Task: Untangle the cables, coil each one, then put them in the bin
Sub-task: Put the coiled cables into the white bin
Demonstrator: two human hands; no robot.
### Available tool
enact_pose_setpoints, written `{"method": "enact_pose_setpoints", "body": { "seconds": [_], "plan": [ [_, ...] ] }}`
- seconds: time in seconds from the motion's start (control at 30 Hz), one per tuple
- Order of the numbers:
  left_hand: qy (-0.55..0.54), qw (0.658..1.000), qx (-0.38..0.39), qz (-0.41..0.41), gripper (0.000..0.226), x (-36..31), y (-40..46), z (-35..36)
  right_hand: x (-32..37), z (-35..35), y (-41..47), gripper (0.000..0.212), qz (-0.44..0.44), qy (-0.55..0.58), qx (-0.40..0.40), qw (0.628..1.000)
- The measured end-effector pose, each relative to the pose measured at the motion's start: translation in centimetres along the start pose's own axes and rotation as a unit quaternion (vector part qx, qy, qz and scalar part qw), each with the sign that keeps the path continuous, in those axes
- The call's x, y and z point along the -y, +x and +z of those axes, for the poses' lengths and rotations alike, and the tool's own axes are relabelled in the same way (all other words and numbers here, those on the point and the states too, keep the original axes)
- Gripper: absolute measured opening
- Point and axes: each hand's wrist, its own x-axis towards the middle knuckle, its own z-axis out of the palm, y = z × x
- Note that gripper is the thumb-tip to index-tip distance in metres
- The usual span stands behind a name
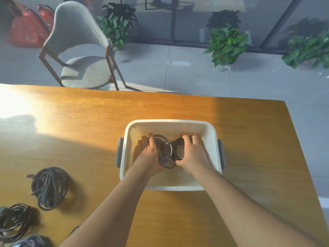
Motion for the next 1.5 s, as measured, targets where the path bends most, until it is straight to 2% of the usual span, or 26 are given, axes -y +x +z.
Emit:
{"method": "enact_pose_setpoints", "body": {
  "seconds": [0.07,0.13,0.27,0.37,0.7,0.83,1.03,1.13,1.27,1.37,1.5],
  "plan": [
    [0.071,0.997,-0.025,0.003,0.145,0.0,0.2,0.3,0.0,0.4,0.0,0.104,0.005,0.002,0.012,1.000],
    [0.098,0.994,-0.045,0.012,0.150,0.0,0.2,0.3,-0.1,0.5,0.1,0.106,0.011,0.009,0.026,1.000],
    [0.050,0.999,-0.018,0.013,0.153,0.4,0.3,0.2,-0.4,0.1,0.1,0.100,0.014,0.047,0.038,0.998],
    [0.038,0.999,-0.027,0.017,0.151,0.6,-0.2,0.5,-0.5,0.0,-0.6,0.098,0.011,0.059,0.033,0.998],
    [0.035,0.999,-0.002,0.004,0.151,2.2,-4.3,1.9,0.4,1.0,-4.6,0.101,-0.005,0.020,0.081,0.996],
    [0.028,1.000,-0.002,0.011,0.155,2.8,-5.9,1.7,0.9,1.3,-6.1,0.096,-0.015,-0.002,0.088,0.996],
    [-0.043,0.994,-0.079,0.054,0.143,3.0,-8.2,-0.2,2.4,0.3,-8.3,0.083,-0.032,-0.048,0.039,0.998],
    [-0.072,0.984,-0.140,0.084,0.133,3.3,-10.0,-0.9,3.9,-0.5,-9.6,0.078,-0.056,0.001,0.017,0.998],
    [-0.130,0.954,-0.239,0.124,0.108,4.3,-13.4,-2.0,6.6,-1.0,-11.4,0.068,-0.123,0.063,-0.042,0.990],
    [-0.158,0.935,-0.294,0.115,0.101,6.7,-15.8,-2.5,9.4,-1.3,-12.9,0.063,-0.176,0.088,-0.059,0.979],
    [-0.179,0.928,-0.321,0.058,0.100,10.8,-18.4,-2.5,13.2,-0.6,-14.3,0.062,-0.238,0.094,-0.058,0.965]
  ]
}}
